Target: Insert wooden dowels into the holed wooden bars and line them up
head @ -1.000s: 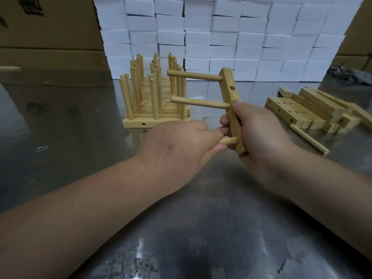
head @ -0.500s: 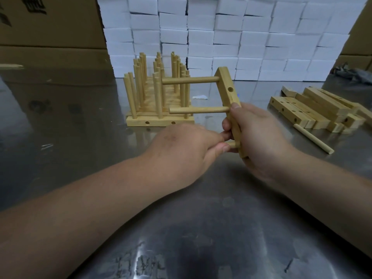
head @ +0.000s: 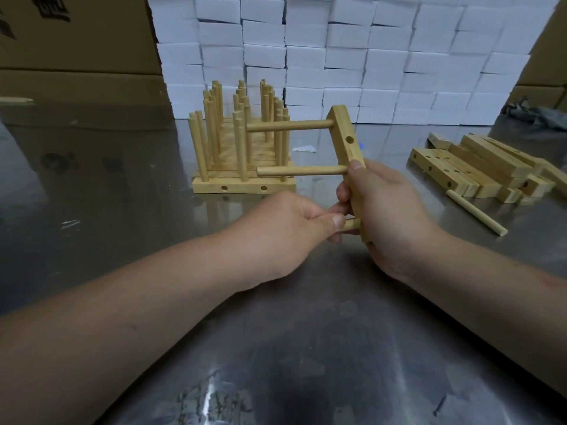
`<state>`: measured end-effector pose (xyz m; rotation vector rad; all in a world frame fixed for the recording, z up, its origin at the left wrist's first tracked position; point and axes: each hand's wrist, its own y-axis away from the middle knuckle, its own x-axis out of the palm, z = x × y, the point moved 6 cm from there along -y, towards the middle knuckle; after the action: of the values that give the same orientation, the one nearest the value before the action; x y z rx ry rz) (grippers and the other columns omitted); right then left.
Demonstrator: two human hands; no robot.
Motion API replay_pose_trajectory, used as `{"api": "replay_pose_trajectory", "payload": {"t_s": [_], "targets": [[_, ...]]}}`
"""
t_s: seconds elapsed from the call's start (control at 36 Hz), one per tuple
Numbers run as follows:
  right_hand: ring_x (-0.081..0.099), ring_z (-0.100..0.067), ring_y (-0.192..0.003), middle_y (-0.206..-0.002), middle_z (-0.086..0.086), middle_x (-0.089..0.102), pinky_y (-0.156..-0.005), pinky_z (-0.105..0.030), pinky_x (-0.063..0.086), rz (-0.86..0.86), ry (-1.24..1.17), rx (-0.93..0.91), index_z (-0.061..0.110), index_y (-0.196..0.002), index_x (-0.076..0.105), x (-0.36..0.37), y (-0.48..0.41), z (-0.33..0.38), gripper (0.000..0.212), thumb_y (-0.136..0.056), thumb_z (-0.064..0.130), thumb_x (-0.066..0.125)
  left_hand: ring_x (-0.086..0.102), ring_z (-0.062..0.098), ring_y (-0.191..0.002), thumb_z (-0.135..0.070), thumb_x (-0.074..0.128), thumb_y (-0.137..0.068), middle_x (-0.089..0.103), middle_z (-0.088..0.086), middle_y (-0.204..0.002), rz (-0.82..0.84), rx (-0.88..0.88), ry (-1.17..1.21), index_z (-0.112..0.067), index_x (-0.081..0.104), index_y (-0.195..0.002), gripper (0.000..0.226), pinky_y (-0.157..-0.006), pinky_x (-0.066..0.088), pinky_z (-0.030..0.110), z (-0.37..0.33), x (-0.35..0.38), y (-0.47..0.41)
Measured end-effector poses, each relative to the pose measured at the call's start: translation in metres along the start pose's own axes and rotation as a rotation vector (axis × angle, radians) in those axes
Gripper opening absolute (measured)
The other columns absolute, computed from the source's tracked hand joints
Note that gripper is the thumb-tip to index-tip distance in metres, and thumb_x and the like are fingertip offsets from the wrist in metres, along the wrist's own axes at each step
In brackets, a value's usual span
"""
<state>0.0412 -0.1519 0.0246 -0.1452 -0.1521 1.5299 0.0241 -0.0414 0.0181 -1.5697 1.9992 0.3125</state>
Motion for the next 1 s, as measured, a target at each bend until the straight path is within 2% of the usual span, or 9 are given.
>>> {"api": "replay_pose_trajectory", "payload": {"t_s": [0.11, 0.22, 0.33, 0.44, 0.5, 0.61, 0.75, 0.86, 1.0], "targets": [[0.047, -0.009, -0.04, -0.067, -0.003, 0.044, -0.038, -0.021, 0.041, 0.007, -0.033, 0.014, 0.009, -0.075, 0.045, 0.001, 0.0, 0.001, 0.028, -0.1, 0.019, 0.036, 0.035, 0.002, -0.033, -0.037, 0.057, -0.087, 0.039, -0.015, -0.032, -0.019, -0.033, -0.008, -0.023, 0.066, -0.061, 0.032, -0.033, 0.022, 0.012, -0.002, -0.004, 0.0], [0.051, -0.013, -0.054, -0.069, 0.0, 0.053, -0.062, -0.033, 0.042, -0.011, 0.015, 0.026, 0.012, -0.082, 0.05, -0.003, -0.006, -0.001, 0.024, -0.099, 0.023, 0.037, 0.033, 0.004, -0.031, -0.046, 0.062, -0.079, 0.04, -0.01, -0.036, -0.094, -0.033, -0.07, -0.016, 0.066, -0.056, 0.037, -0.031, 0.021, 0.013, -0.004, -0.011, -0.003], [0.057, -0.007, -0.045, -0.066, 0.0, 0.06, -0.045, -0.014, 0.042, 0.001, -0.017, 0.083, 0.005, -0.097, 0.055, -0.004, -0.009, -0.005, 0.026, -0.099, 0.023, 0.038, 0.04, 0.005, -0.041, -0.047, 0.059, -0.067, 0.048, -0.007, -0.045, -0.169, -0.031, 0.052, -0.019, 0.07, -0.071, 0.031, -0.047, 0.034, 0.018, -0.006, -0.017, -0.006], [0.056, -0.011, -0.061, -0.075, -0.002, 0.061, -0.058, -0.023, 0.044, -0.032, 0.012, 0.133, 0.01, -0.092, 0.061, -0.01, -0.013, -0.01, 0.023, -0.095, 0.028, 0.045, 0.049, 0.011, -0.048, -0.041, 0.057, -0.079, 0.069, 0.007, -0.078, -0.184, -0.055, 0.137, -0.015, 0.067, -0.075, 0.028, -0.059, 0.041, 0.028, -0.005, -0.02, -0.006], [0.051, -0.012, -0.064, -0.071, 0.002, 0.056, -0.063, -0.027, 0.041, -0.08, 0.051, 0.126, 0.014, -0.082, 0.062, -0.016, -0.013, -0.008, 0.02, -0.09, 0.03, 0.052, 0.051, 0.007, -0.045, -0.037, 0.055, -0.084, 0.07, -0.002, -0.078, -0.184, -0.077, 0.155, -0.018, 0.067, -0.076, 0.023, -0.055, 0.041, 0.023, -0.002, -0.021, -0.007], [0.044, -0.005, -0.04, -0.043, 0.01, 0.045, -0.041, -0.015, 0.037, -0.003, -0.019, 0.178, 0.015, -0.079, 0.061, -0.018, -0.013, -0.01, 0.016, -0.088, 0.029, 0.058, 0.051, 0.008, -0.04, -0.034, 0.051, -0.09, 0.067, -0.002, -0.073, -0.188, -0.124, 0.342, -0.015, 0.065, -0.074, 0.029, -0.037, 0.034, 0.016, 0.001, -0.028, -0.008], [0.051, -0.01, -0.054, -0.058, 0.001, 0.055, -0.051, -0.019, 0.051, 0.109, -0.233, 0.235, 0.01, -0.08, 0.065, -0.014, -0.016, -0.012, 0.018, -0.091, 0.018, 0.053, 0.054, 0.016, -0.042, -0.052, 0.03, -0.094, 0.066, 0.003, -0.064, -0.165, -0.148, 0.642, -0.01, 0.061, -0.078, 0.055, -0.038, 0.037, 0.016, 0.004, -0.04, -0.007], [0.063, -0.01, -0.056, -0.061, -0.001, 0.063, -0.059, -0.022, 0.057, 0.133, -0.354, 0.224, 0.008, -0.077, 0.065, -0.013, -0.019, -0.01, 0.02, -0.091, 0.015, 0.053, 0.058, 0.018, -0.045, -0.057, 0.022, -0.094, 0.07, 0.008, -0.068, -0.285, -0.144, 0.81, -0.007, 0.062, -0.086, 0.064, -0.039, 0.042, 0.019, 0.008, -0.054, -0.008], [0.066, -0.011, -0.058, -0.068, -0.004, 0.068, -0.055, -0.018, 0.052, 0.167, -0.473, 0.214, 0.005, -0.084, 0.064, -0.01, -0.019, -0.007, 0.016, -0.092, 0.011, 0.052, 0.059, 0.015, -0.048, -0.059, 0.026, -0.092, 0.073, 0.004, -0.083, -0.391, -0.188, 0.742, -0.012, 0.061, -0.095, 0.058, -0.039, 0.041, 0.02, 0.017, -0.058, -0.007]]}}
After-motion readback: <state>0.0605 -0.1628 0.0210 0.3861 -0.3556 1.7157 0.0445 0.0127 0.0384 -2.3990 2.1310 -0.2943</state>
